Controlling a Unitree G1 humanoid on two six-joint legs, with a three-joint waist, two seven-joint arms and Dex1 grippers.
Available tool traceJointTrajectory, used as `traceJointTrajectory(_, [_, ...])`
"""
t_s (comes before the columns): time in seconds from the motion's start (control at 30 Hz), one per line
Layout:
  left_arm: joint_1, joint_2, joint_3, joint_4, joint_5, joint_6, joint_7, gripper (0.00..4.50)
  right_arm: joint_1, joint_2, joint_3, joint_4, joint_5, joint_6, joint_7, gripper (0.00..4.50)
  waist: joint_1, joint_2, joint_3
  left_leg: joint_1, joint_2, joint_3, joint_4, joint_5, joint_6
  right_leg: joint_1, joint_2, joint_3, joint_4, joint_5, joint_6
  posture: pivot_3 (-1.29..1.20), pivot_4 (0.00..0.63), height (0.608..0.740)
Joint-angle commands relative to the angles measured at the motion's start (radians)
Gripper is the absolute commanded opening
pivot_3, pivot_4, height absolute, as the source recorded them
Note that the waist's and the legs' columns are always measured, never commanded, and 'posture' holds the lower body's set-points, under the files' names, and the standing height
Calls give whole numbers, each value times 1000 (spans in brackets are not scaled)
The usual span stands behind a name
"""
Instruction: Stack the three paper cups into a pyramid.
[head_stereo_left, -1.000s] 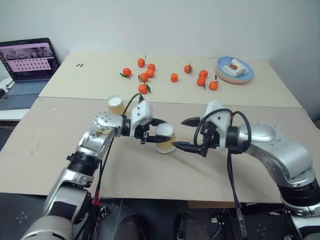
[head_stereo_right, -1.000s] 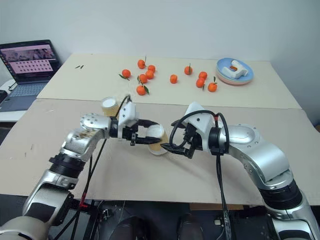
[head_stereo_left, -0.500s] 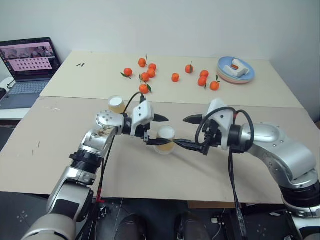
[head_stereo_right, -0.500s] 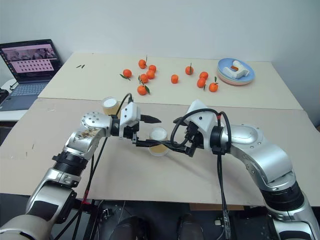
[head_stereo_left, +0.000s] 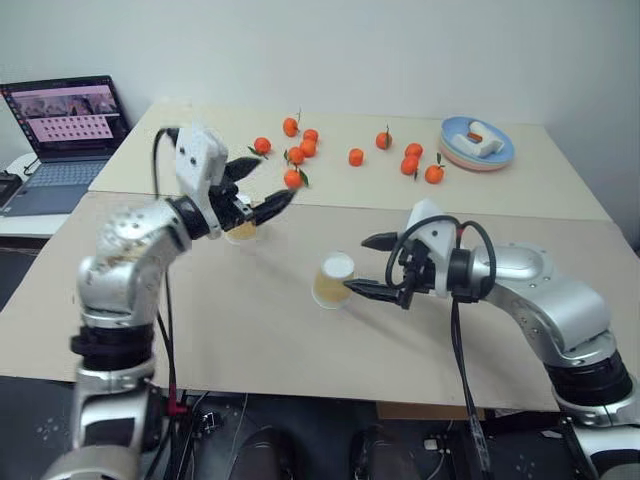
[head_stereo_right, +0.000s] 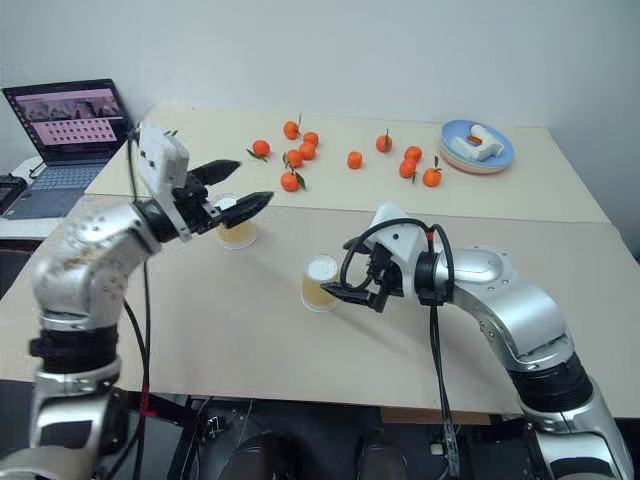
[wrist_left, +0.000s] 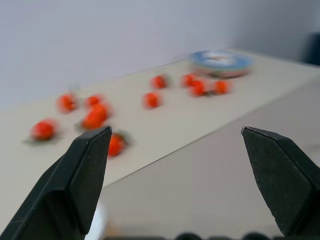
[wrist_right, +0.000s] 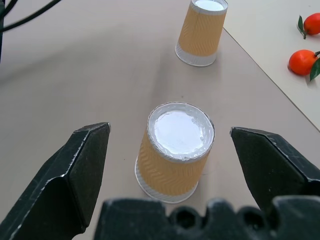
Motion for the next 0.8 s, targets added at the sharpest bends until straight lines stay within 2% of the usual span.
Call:
traceJointTrajectory(0.03, [59,-75,-58,-107,120,-50,187,4435,-23,6,3,5,-19,-38,19,4500,-1,0,0,-1,0,0,0,0,0,-1,0,0,0,0,0,0,150,686])
traceJointTrajectory(0.23, [67,-119,-97,21,171,-71,249,4435,-40,23,12,27,-44,-58,35,4500,2,0,0,-2,1,0,0,0,0,-2,0,-1,1,0,0,0,150,686])
traceJointTrajectory(0.4, [29,-109,-96,127,193,-59,271,4435,-38,26,4,26,-49,-60,35,4500,1,0,0,-2,1,0,0,0,0,-2,0,-1,0,0,0,0,150,686])
traceJointTrajectory(0.8, [-95,-71,-74,385,195,-212,259,4435,-15,22,-14,2,-51,-47,12,4500,-3,0,0,-2,0,0,0,0,0,-2,-1,-3,0,0,0,0,150,686])
